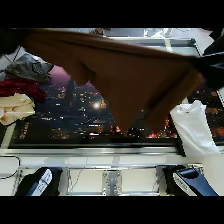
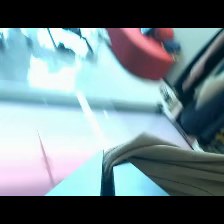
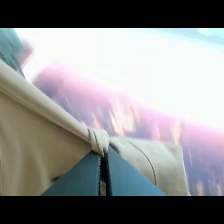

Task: Fold the shirts.

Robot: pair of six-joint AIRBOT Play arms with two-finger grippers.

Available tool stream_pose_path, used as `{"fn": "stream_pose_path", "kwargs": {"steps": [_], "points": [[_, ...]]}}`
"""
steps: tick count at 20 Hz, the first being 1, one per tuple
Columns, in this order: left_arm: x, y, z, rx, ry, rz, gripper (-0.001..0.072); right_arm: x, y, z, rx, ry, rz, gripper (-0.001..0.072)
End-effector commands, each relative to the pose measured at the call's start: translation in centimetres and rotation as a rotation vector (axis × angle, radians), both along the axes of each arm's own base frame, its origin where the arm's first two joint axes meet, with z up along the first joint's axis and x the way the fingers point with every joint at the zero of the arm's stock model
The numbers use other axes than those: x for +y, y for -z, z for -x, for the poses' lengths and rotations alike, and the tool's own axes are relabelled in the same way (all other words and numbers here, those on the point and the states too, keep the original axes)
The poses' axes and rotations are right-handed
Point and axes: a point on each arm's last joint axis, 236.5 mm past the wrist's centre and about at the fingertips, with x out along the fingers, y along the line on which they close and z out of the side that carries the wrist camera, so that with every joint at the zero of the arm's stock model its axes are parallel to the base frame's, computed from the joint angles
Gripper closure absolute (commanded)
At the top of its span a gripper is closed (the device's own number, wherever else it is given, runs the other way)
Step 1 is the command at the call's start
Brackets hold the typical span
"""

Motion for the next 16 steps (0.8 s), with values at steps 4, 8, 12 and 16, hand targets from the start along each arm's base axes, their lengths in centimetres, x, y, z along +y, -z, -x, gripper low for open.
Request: {"fn": "stream_pose_path", "kwargs": {"steps": [4, 8, 12, 16], "points": [[0.2, 2.9, 1.8, 0.129, -0.014, -0.060, 0.0695, 3.6, 3.4, -2.5, 0.157, -0.149, -0.011, 0.0706], [-1.6, 18.8, -5.5, 0.553, 0.123, -0.130, 0.0695, 6.9, 18.1, -11.7, 0.513, -0.244, -0.012, 0.0703], [-2.7, 36.9, -9.3, 0.960, 0.169, -0.261, 0.0690, 8.1, 33.3, -21.3, 0.713, -0.126, -0.092, 0.0288], [-3.0, 43.0, -14.5, 1.014, 0.119, 0.000, 0.0162, 9.1, 35.4, -27.9, 0.645, -0.034, -0.298, 0.0253]]}}
